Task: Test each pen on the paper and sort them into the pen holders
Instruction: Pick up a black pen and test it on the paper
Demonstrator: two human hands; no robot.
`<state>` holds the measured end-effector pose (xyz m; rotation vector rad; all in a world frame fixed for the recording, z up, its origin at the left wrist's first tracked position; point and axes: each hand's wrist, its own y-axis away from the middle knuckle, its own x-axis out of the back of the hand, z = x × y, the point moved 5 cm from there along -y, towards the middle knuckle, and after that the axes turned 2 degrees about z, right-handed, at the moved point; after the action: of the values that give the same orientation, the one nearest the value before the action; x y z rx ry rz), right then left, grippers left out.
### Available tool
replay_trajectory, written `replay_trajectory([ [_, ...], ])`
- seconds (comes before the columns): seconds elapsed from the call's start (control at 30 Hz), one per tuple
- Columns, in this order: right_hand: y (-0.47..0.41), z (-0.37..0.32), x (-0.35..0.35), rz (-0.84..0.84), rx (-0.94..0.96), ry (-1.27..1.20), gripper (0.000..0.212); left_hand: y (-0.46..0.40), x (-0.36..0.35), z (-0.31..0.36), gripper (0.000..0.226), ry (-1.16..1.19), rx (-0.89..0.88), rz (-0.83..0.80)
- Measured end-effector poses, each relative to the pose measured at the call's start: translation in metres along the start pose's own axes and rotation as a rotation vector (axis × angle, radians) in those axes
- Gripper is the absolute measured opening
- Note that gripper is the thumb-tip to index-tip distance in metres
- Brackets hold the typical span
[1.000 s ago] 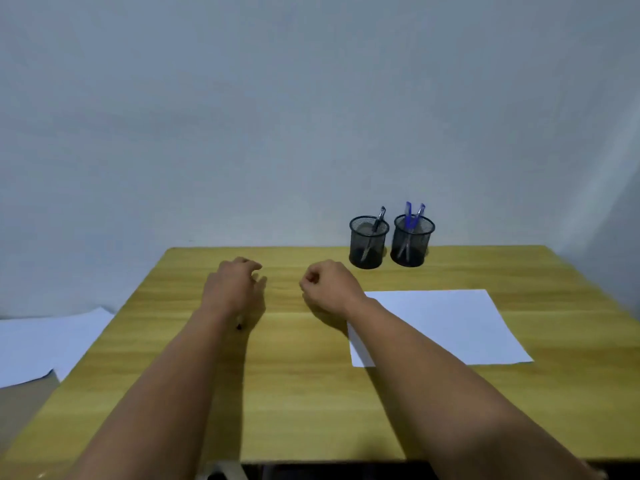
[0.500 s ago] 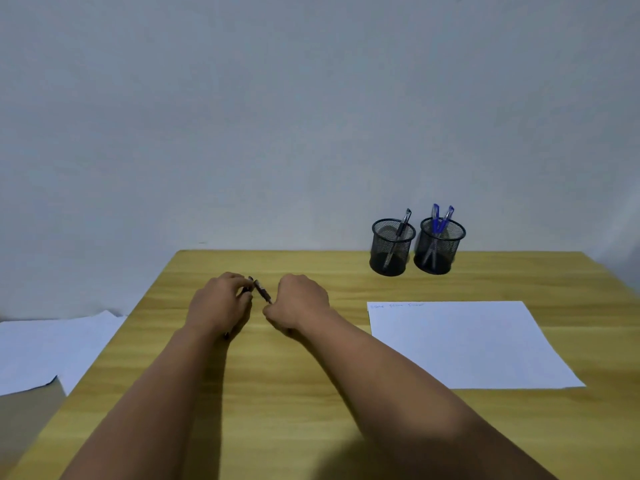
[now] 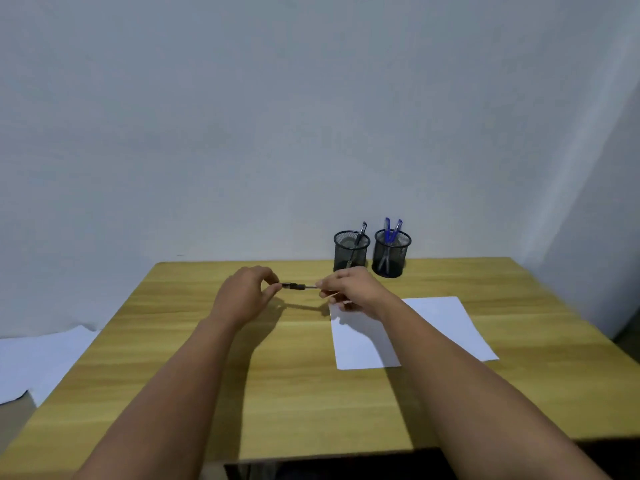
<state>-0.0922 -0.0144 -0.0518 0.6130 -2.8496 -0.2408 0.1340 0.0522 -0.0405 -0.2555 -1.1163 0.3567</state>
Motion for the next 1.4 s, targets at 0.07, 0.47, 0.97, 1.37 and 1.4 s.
replay_trajectory([
  [0.07,0.011,0.0,0.022,0.068,0.0,-0.127,0.02,0.0,-0.003,0.022,0.01,0.057,-0.023,-0.015],
  [0.47,0.039,-0.009,0.06,0.316,0.084,-0.516,0.027,0.008,-0.019,0.144,0.017,0.598,-0.026,-0.105],
  [0.97,0.024,0.028,0.144,0.765,-0.059,-0.532,0.031,0.046,-0.058,0.096,0.049,0.409,0.102,-0.281],
  [1.37,0.014,0.053,0.158,0.625,0.071,-0.324,0.02,0.014,-0.081,0.017,0.034,-0.348,0.095,-0.084],
  [1.4,0.011,0.054,0.155,0.602,0.079,-0.299,0.019,0.014,-0.083,0.015,0.037,-0.35,0.083,-0.067],
])
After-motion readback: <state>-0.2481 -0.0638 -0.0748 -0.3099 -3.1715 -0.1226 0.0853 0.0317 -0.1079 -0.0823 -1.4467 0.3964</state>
